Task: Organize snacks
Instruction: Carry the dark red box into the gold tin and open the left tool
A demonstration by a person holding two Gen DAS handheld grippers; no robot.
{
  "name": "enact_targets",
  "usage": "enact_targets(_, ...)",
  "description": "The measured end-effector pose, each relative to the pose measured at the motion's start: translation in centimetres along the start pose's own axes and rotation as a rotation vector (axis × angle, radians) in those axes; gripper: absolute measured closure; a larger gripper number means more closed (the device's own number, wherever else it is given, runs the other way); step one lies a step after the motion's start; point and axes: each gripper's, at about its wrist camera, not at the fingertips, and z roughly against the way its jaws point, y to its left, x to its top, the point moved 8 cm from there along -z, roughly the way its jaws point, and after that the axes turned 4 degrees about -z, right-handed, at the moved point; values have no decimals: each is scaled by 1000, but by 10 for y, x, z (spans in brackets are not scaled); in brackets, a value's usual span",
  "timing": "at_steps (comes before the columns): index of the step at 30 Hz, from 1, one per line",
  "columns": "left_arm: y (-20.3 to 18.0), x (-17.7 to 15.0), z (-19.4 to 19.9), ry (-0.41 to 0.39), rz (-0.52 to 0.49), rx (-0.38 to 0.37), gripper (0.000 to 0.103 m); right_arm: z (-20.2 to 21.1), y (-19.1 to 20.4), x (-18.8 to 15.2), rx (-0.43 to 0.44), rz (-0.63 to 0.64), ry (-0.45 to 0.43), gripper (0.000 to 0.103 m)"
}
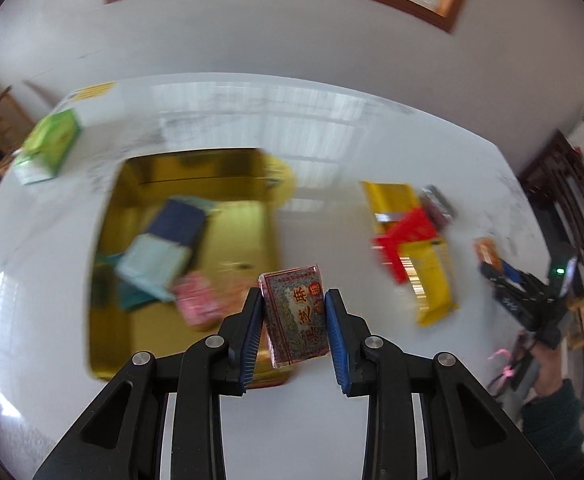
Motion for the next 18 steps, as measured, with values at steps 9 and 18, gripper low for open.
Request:
enact_targets(9,77,-37,-18,69,122,79,71,0,0,-1,-12,8,0,62)
enact_targets(18,102,-45,-41,95,132,92,71,1,2,-1,-25,-3,0,62)
